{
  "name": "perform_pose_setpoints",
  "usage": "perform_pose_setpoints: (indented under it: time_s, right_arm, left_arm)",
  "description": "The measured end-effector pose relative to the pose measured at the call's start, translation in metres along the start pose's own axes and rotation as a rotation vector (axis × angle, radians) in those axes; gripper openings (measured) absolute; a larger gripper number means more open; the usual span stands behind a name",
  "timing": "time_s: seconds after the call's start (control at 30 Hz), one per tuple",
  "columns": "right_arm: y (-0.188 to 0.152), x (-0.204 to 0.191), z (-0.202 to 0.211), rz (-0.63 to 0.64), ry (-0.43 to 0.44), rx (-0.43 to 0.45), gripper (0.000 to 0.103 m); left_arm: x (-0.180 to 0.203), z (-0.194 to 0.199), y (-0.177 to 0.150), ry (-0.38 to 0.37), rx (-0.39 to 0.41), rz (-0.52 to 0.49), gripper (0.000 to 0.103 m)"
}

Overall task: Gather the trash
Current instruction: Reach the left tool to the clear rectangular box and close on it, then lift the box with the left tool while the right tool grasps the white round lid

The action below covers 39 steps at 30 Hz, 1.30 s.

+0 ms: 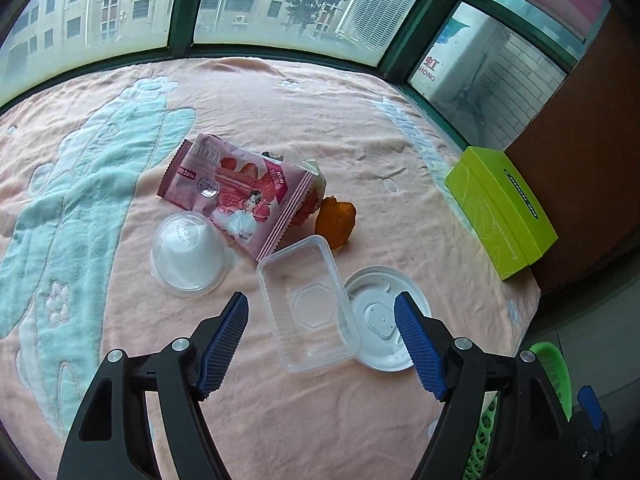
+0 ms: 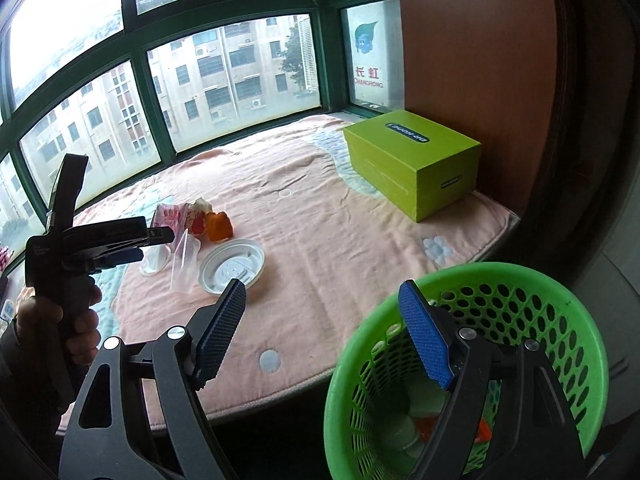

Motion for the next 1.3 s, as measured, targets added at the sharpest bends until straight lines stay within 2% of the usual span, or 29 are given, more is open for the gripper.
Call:
perform_pose_setpoints:
  time_s: [0.6,0.77,1.0,1.3]
  right_arm:
    - [0.003,-0.018,-0.038,0.024,0.030,-0.064,0.078]
    - [0.003,-0.025,-0.048,0.041,0.035,-0.079,0.078]
    - [0.001,-0.036,-0.065,0.062,0.057,-0.111,0.078]
    - [-0.005,-0.063,-0.106,0.088,0.111,-0.195,0.086]
  left_arm:
    - [-0.017,-0.048,0.003,-0.037,-0.107,0.113,0.072]
    - [-0.019,-0.054,0.002,-0.064,-0.115,0.119,0.060]
    - [-0.020,-0.041,0.002,-0.064,-0.084,0.115,0.058]
    - [-0.032,0.012,0.013,-0.044,0.039,0.079,0.058]
Point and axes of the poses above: each gripper's, at about its wrist camera, not at the fingertips, and z roughly against the way its jaws point, x to its right, y to its top, the point moved 2 cm from there along -z, roughly the way its jaws point, and after that the axes turned 4 degrees about y, right-handed, at the moved point
